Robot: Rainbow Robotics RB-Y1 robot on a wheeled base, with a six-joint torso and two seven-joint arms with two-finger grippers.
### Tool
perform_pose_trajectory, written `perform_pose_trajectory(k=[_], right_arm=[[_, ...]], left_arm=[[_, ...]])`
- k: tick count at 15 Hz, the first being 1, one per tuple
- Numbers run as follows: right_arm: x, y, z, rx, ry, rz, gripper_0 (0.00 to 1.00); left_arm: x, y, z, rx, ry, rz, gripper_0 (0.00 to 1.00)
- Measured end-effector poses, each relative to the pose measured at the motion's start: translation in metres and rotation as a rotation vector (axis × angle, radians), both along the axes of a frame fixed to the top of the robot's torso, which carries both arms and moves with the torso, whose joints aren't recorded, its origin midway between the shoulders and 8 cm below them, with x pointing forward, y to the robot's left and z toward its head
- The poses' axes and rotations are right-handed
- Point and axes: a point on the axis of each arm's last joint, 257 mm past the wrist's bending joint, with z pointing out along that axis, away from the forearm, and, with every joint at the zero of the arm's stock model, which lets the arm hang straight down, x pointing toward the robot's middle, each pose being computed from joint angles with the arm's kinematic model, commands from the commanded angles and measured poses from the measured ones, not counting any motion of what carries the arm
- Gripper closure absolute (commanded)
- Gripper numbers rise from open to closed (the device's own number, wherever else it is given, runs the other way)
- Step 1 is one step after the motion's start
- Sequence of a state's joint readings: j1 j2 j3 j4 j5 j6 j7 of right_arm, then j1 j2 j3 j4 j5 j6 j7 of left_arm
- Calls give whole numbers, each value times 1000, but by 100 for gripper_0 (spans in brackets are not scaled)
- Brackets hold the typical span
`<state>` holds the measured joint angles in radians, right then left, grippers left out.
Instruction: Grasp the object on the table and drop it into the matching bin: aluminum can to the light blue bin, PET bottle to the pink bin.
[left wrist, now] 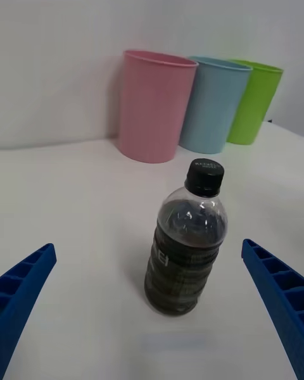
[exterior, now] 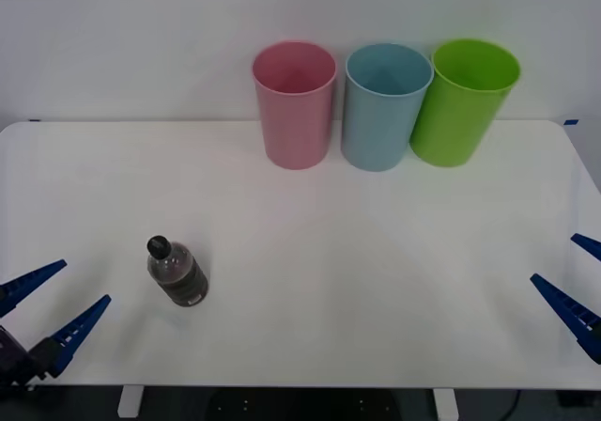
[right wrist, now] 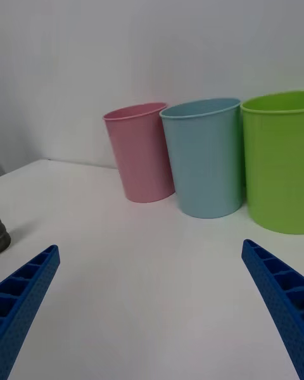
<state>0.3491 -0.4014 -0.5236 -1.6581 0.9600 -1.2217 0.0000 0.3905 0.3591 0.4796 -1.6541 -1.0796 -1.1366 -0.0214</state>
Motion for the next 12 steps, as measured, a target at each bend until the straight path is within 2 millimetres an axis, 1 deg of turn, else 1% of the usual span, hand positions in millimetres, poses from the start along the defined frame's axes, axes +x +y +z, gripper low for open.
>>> perform_pose_trajectory(k=[2, 4, 7, 9, 12], right_arm=[[0, 0, 0, 0, 0, 0, 0], [0, 0, 0, 0, 0, 0, 0], [0, 0, 0, 0, 0, 0, 0], [0, 0, 0, 0, 0, 0, 0], [0, 0, 0, 0, 0, 0, 0]], left_arm=[[1, -4, -12, 28, 21, -1, 0], [1, -12, -20, 43, 32, -9, 0], [1, -21, -34, 94, 20, -18, 0], [2, -24, -40, 121, 10, -16, 0], [4, -30, -46, 111, 12, -9, 0]])
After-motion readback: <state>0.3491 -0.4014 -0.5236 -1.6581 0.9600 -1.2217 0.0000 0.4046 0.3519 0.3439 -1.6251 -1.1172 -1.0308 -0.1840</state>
